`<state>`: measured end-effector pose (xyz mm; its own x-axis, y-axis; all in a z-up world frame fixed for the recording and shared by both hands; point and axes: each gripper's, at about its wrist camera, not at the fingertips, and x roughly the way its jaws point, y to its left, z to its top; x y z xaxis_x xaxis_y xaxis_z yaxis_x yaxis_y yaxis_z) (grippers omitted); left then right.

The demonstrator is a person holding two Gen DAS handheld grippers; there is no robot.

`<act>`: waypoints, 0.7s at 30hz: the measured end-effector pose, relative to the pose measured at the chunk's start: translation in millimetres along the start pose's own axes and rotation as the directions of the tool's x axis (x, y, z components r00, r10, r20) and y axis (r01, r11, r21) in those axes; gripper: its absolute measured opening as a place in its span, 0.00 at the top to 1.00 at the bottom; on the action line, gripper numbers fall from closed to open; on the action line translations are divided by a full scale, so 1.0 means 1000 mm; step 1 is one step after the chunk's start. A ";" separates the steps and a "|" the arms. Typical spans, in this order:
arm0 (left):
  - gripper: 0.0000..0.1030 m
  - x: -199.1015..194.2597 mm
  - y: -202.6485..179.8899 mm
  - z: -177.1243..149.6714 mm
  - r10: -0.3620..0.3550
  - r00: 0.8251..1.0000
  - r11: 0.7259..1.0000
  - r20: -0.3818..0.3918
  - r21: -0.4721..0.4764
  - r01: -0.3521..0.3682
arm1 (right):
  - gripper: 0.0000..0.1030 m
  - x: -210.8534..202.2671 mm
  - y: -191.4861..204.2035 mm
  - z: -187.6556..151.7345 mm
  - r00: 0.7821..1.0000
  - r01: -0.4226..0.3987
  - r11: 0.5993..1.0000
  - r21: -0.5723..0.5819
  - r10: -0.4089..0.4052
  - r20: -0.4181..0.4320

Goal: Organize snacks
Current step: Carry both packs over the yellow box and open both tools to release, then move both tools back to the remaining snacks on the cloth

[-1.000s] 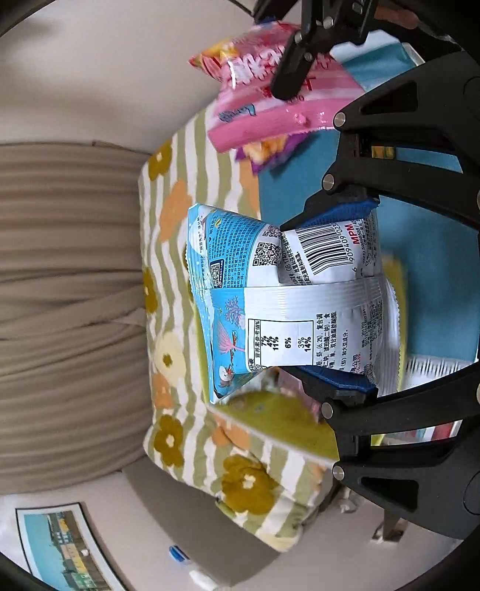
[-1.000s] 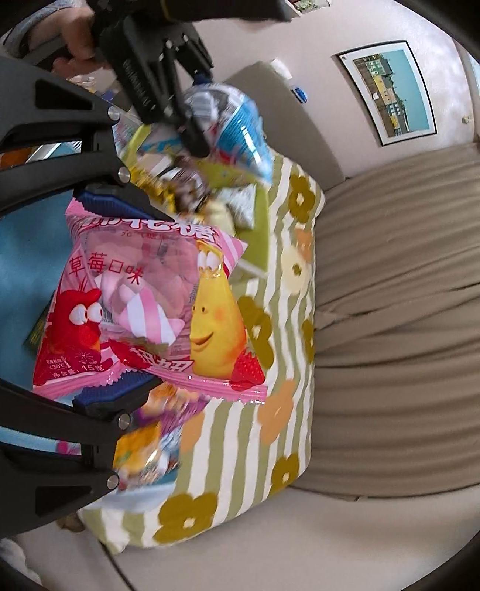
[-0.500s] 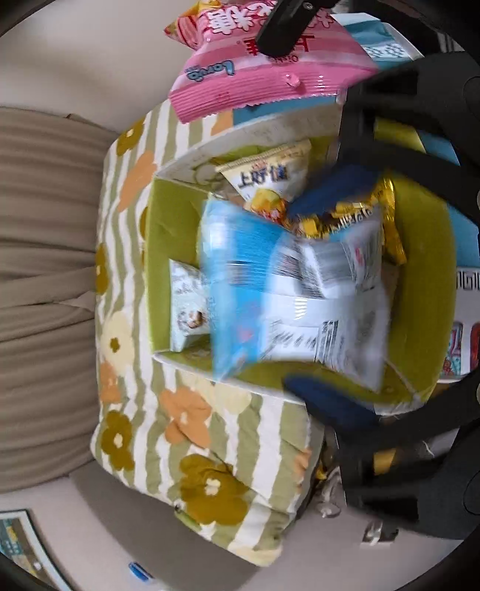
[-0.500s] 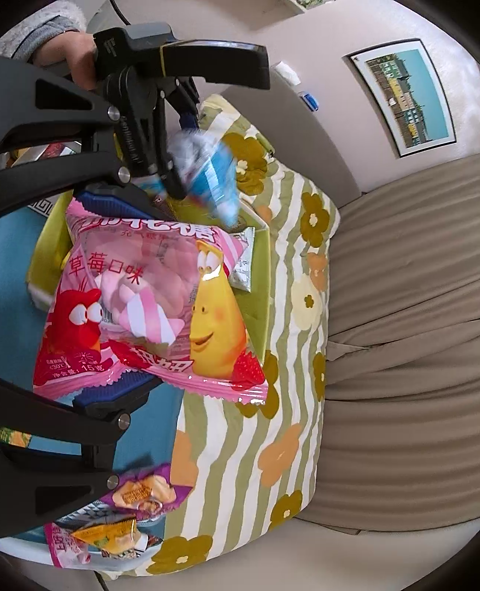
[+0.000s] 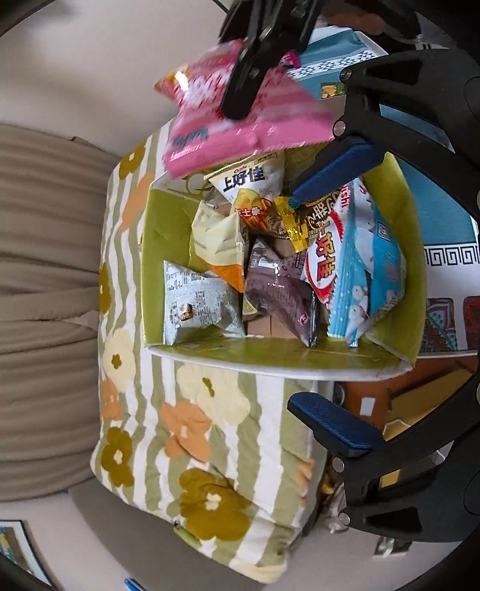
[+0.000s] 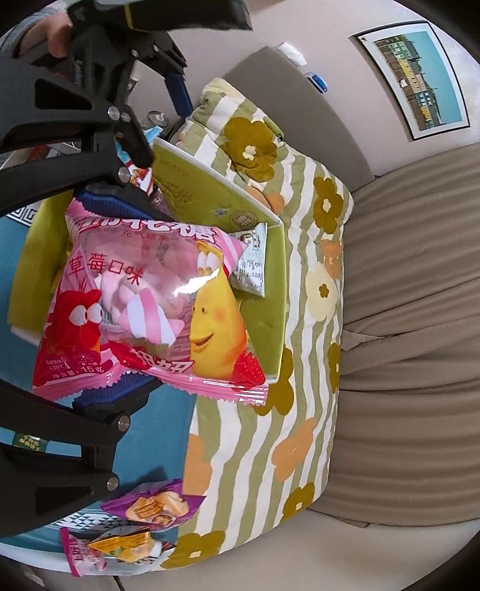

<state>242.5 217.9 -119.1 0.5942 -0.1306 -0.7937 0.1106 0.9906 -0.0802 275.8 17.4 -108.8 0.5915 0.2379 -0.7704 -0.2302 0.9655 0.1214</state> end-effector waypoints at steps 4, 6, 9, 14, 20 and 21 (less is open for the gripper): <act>0.00 -0.006 0.004 -0.002 -0.001 1.000 1.000 0.006 -0.003 0.001 | 0.32 0.018 0.010 0.011 1.000 0.031 0.999 -0.037 -0.031 -0.006; 0.00 -0.008 0.007 -0.003 -0.003 1.000 1.000 0.009 -0.005 0.003 | 0.29 0.026 0.014 0.012 0.999 0.049 0.997 -0.055 -0.050 -0.007; 0.00 -0.009 0.009 -0.006 0.002 1.000 1.000 0.010 -0.006 -0.002 | 0.08 0.032 0.019 0.011 0.998 0.055 0.996 -0.064 -0.054 0.012; 0.01 -0.009 0.014 -0.011 -0.004 1.000 1.000 0.006 -0.022 0.004 | 0.00 0.024 0.027 -0.001 0.999 0.020 0.997 -0.071 -0.017 0.032; 0.01 -0.016 0.012 -0.012 -0.004 1.000 1.000 0.013 -0.019 0.004 | 0.00 0.010 0.030 -0.008 0.999 0.042 0.997 -0.066 -0.040 0.033; 0.01 -0.018 0.011 -0.012 -0.006 1.000 1.000 0.016 -0.019 0.006 | 0.00 0.007 0.030 -0.008 0.998 0.045 0.997 -0.060 -0.043 0.037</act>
<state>223.6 231.4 -113.2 0.6064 -0.1371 -0.7833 0.0995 0.9904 -0.0963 267.1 47.2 -115.6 0.6286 0.2003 -0.7515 -0.2492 0.9672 0.0494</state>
